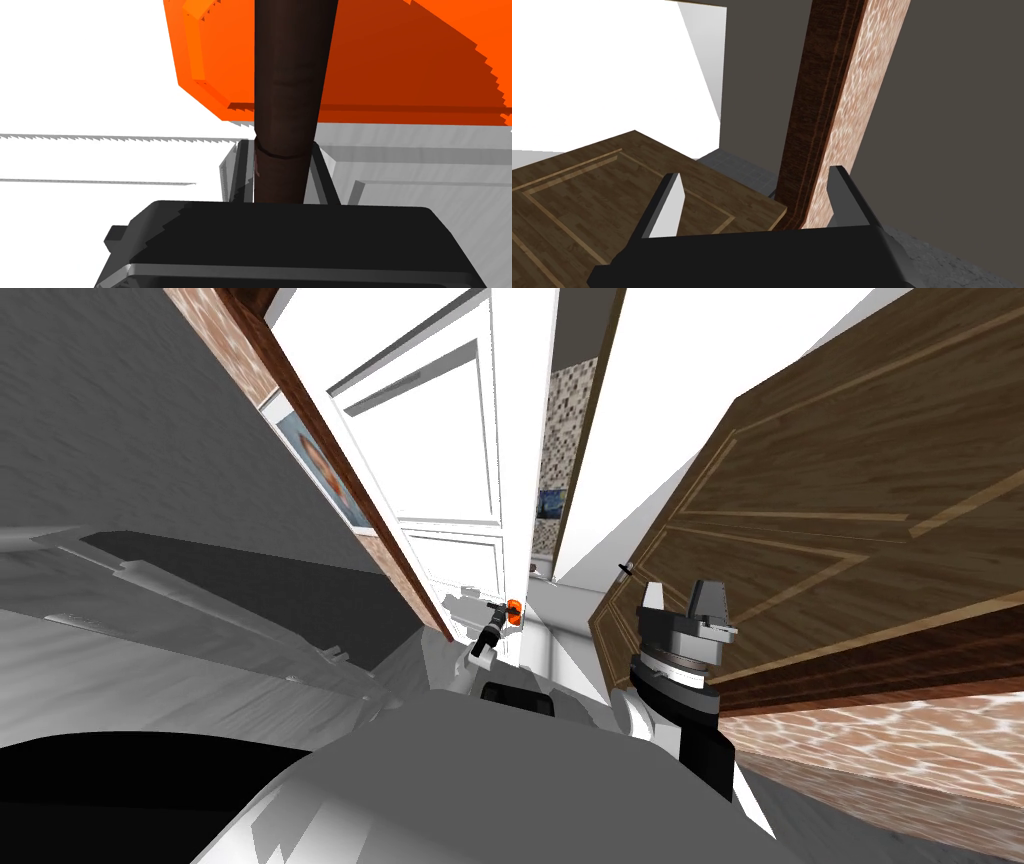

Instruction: Push the door open

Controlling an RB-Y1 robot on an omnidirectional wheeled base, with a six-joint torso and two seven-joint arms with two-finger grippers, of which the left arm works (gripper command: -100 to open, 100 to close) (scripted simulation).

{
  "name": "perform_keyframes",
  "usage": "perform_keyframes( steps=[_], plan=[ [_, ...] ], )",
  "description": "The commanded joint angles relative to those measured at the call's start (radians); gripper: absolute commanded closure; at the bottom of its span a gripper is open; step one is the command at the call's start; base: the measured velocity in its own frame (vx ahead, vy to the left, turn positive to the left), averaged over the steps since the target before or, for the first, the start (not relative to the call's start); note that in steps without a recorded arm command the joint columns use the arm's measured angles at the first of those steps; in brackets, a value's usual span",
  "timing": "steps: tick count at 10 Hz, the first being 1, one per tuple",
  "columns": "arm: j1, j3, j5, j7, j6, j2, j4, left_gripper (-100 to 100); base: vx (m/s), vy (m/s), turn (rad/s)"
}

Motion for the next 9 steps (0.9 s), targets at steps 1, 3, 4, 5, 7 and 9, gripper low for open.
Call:
perform_keyframes(
  steps=[1, 3, 4, 5, 7, 9],
  plan=[
    [0.002, -0.001, 0.0, -0.001, 0.001, 0.001, 0.001, 100, -0.02, 0.007, -0.011],
    [0.002, -0.001, 0.0, -0.001, 0.001, 0.001, 0.001, 100, 0.0, 0.0, 0.0],
    [0.002, -0.001, 0.0, -0.001, 0.001, 0.001, 0.001, 100, 0.0, 0.0, 0.0],
    [-0.002, 0.01, 0.001, -0.002, 0.002, 0.007, 0.003, 100, 0.072, -0.044, 0.027],
    [-0.004, 0.021, 0.003, -0.004, 0.003, 0.013, 0.004, 100, 0.139, -0.041, 0.04],
    [-0.007, 0.037, 0.005, -0.007, 0.004, 0.02, 0.007, 100, 0.165, -0.079, 0.032]
  ],
)
